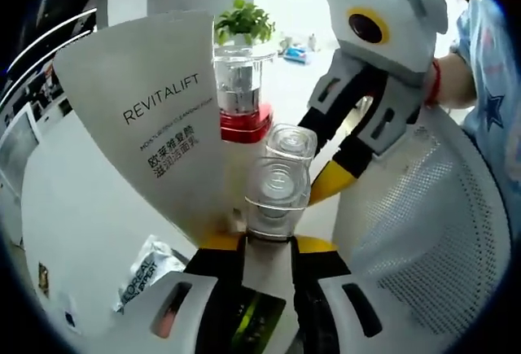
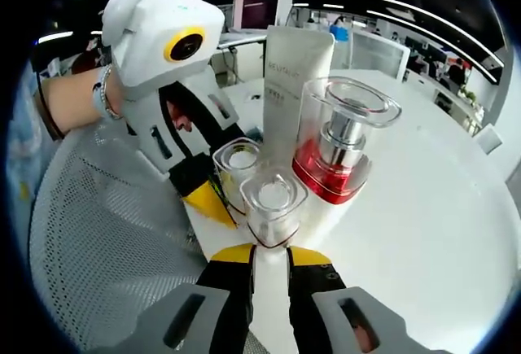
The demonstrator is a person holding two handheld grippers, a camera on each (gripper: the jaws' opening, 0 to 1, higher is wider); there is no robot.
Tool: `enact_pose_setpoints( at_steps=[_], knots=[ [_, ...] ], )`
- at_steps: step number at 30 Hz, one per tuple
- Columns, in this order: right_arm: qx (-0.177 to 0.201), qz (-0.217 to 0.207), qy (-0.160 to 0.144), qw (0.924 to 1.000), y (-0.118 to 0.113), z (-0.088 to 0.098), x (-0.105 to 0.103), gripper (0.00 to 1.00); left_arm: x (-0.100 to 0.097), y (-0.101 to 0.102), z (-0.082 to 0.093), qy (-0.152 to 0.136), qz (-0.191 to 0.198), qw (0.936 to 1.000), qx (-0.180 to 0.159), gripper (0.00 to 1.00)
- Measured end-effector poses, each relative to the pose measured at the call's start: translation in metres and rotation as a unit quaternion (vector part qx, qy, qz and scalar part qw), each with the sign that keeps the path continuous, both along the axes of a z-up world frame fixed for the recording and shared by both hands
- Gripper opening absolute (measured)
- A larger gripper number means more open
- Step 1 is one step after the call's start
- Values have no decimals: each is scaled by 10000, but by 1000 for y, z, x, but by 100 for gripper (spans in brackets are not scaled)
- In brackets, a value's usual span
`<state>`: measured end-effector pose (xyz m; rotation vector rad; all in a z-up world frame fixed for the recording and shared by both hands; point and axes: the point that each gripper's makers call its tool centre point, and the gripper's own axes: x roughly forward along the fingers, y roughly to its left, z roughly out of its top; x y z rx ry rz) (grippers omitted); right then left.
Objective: Arrange the skincare products in the storage area until every visible bottle or jar stands upright without overlapping.
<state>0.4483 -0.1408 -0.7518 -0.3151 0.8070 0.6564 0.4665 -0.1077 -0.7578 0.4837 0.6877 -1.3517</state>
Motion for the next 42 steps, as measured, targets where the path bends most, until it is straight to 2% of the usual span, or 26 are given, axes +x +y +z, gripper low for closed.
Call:
enact_pose_setpoints(
  at_steps=[1, 2, 3, 8, 12, 19, 26, 30, 35, 39, 42],
  knots=[
    [0, 0, 1, 10000, 0, 0, 0, 9, 1, 1, 0, 2, 13, 10000, 5, 34],
    [-1, 0, 1, 10000, 0, 0, 0, 9, -2, 3, -1, 128, 50, 9999, 24, 35],
    [-6, 1, 2, 10000, -1, 0, 0, 9, -1, 5, -1, 136, 79, 9999, 26, 34],
    [-37, 11, 7, 10000, -2, -1, 0, 9, 0, 13, 0, 54, 172, 9998, 99, 22],
    [-51, 32, 1, 10000, -2, -1, -1, 9, -3, 11, 3, 139, 191, 9997, -5, 18],
    [-90, 50, 0, 9999, -2, -2, -1, 8, -3, 9, 1, 56, 145, 9999, 57, 19],
    [-124, 25, 19, 9999, -3, -4, -1, 8, -5, 11, -3, 140, 108, 9997, 148, 22],
    [-264, -18, 175, 9995, -9, -11, -5, 8, -6, 15, -7, 191, 140, 9994, 271, 23],
    [-207, 60, 372, 9991, -6, -15, -13, 12, 1, 25, -10, 247, 393, 9981, 413, 25],
    [-237, 168, 533, 9982, -3, -19, -20, 15, 7, 36, -9, 569, 832, 9940, 429, 27],
    [-193, 207, 545, 9981, 0, -18, -22, 15, 20, 49, -3, 475, 1157, 9912, 434, 29]
  ],
)
